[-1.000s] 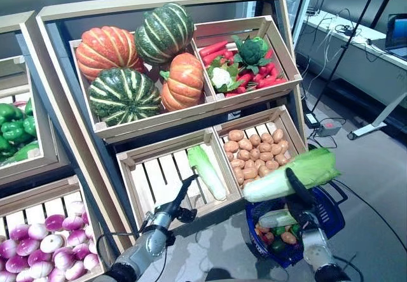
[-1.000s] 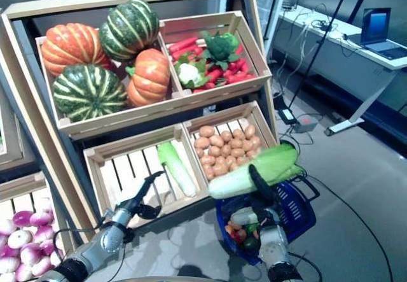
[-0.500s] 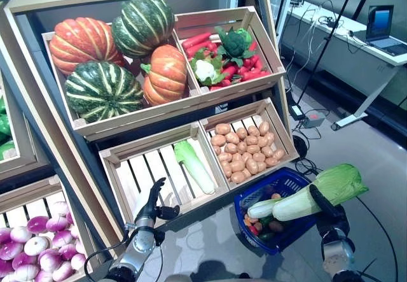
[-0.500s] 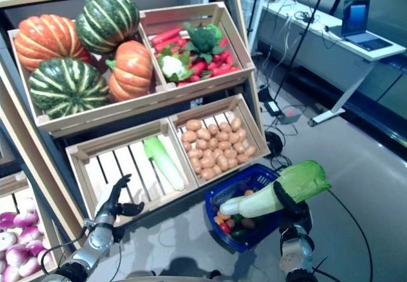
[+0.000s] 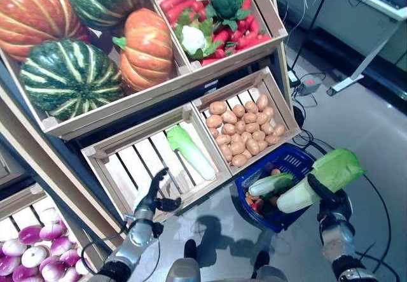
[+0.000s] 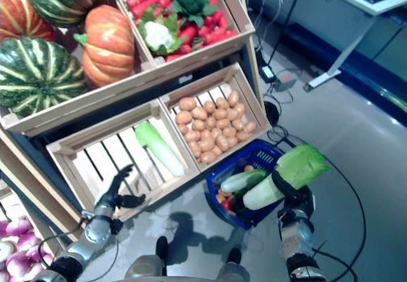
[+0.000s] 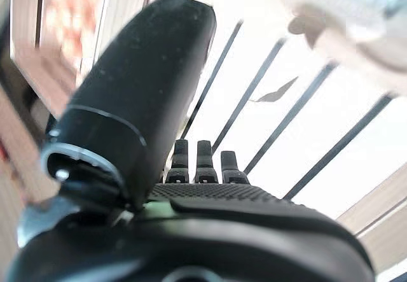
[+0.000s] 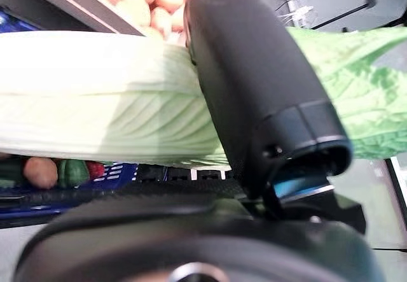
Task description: Put vegetables into the basket
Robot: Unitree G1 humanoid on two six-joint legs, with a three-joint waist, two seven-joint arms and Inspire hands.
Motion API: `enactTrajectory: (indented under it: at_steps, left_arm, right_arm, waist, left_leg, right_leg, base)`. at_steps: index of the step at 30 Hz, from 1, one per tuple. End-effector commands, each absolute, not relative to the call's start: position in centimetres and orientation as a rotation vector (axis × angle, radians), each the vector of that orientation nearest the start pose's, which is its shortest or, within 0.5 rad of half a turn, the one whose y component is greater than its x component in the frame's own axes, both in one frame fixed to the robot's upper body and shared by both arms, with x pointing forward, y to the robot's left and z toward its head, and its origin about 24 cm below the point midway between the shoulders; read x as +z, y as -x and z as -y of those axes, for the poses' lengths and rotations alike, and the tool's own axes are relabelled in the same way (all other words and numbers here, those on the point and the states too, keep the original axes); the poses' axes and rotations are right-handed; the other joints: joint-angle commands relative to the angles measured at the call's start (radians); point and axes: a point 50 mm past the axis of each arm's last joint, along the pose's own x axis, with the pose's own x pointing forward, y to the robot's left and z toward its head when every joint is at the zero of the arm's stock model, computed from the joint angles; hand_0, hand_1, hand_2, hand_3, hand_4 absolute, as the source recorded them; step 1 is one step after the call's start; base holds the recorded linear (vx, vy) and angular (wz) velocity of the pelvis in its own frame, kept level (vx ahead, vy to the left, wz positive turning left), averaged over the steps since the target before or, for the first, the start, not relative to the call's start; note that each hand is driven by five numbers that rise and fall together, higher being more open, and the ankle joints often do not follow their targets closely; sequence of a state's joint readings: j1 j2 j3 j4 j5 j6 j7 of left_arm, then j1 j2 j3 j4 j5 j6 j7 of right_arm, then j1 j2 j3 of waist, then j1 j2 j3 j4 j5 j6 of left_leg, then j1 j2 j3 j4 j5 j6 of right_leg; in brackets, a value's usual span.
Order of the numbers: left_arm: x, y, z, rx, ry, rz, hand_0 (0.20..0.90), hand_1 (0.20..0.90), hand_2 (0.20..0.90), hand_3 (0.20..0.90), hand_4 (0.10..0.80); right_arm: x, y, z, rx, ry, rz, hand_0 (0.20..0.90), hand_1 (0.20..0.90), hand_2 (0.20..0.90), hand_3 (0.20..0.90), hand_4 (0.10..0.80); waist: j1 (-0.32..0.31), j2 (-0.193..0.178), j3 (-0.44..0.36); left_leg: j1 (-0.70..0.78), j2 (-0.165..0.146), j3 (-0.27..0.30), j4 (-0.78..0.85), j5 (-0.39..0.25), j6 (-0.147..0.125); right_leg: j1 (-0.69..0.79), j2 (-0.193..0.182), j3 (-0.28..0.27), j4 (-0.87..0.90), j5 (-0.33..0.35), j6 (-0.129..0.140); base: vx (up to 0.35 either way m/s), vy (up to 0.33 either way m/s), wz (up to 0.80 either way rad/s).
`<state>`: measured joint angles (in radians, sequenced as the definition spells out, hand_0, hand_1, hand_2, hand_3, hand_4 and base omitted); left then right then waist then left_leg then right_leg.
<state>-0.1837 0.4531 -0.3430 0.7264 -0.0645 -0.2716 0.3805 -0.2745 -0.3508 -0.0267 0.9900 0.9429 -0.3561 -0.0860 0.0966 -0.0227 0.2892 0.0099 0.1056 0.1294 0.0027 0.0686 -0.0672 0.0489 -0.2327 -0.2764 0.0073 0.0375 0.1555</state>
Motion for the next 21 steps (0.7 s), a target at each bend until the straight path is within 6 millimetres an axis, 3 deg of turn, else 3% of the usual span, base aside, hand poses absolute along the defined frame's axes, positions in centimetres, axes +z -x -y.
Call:
enactTrajectory:
  at_steps: [1, 8, 13, 17, 21]
  left_arm:
    - [2.0, -29.7, -21.7, 0.193, -0.432, 0.036, 0.900, 0.900, 0.900, 0.900, 0.800]
    - [3.2, -30.3, -20.5, 0.156, -0.390, 0.105, 0.900, 0.900, 0.900, 0.900, 0.800]
    - [6.2, -31.4, -19.5, 0.174, -0.340, 0.259, 0.900, 0.900, 0.900, 0.900, 0.800]
    - [8.1, -31.7, -19.4, 0.200, -0.289, 0.337, 0.900, 0.900, 0.900, 0.900, 0.800]
    - [8.5, -31.7, -19.4, 0.206, -0.285, 0.362, 0.900, 0.900, 0.900, 0.900, 0.800]
  right_arm:
    - [4.9, -31.3, 31.9, -0.597, -0.299, 0.061, 0.300, 0.300, 0.300, 0.300, 0.400]
    - [6.1, -32.1, 33.5, -0.613, -0.254, -0.002, 0.300, 0.300, 0.300, 0.300, 0.400]
    - [8.9, -33.2, 34.7, -0.640, -0.269, 0.055, 0.300, 0.300, 0.300, 0.300, 0.400]
    - [10.5, -33.8, 34.9, -0.608, -0.297, 0.112, 0.300, 0.300, 0.300, 0.300, 0.400]
    - [10.8, -34.0, 34.8, -0.578, -0.314, 0.130, 0.300, 0.300, 0.300, 0.300, 0.400]
  waist:
    - [0.032, 0.011, 0.011]
    - [0.045, 0.033, 0.069]
    - [0.045, 0.064, 0.144]
    - [0.036, 0.071, 0.186]
    - [0.030, 0.070, 0.200]
  left_leg:
    - [-0.182, 0.033, -0.100, 0.274, -0.086, -0.045]
    - [-0.273, 0.037, -0.148, 0.371, -0.109, -0.049]
    - [-0.386, 0.014, -0.171, 0.479, -0.140, -0.038]
    - [-0.489, 0.005, -0.155, 0.642, -0.219, -0.013]
    - [-0.558, 0.000, -0.152, 0.766, -0.285, 0.002]
  right_leg:
    - [-0.067, -0.014, 0.032, 0.209, -0.076, -0.045]
    - [-0.173, -0.031, 0.030, 0.368, -0.135, -0.070]
    - [-0.310, -0.040, 0.040, 0.534, -0.180, -0.091]
    - [-0.444, -0.071, 0.061, 0.727, -0.246, -0.109]
    - [-0.535, -0.093, 0.085, 0.850, -0.289, -0.118]
  base:
    - [-0.133, -0.077, 0.20]
    - [-0.075, -0.030, 0.13]
    - [-0.155, 0.011, 0.13]
    - [-0.130, 0.022, 0.10]
    - [-0.058, 0.018, 0.06]
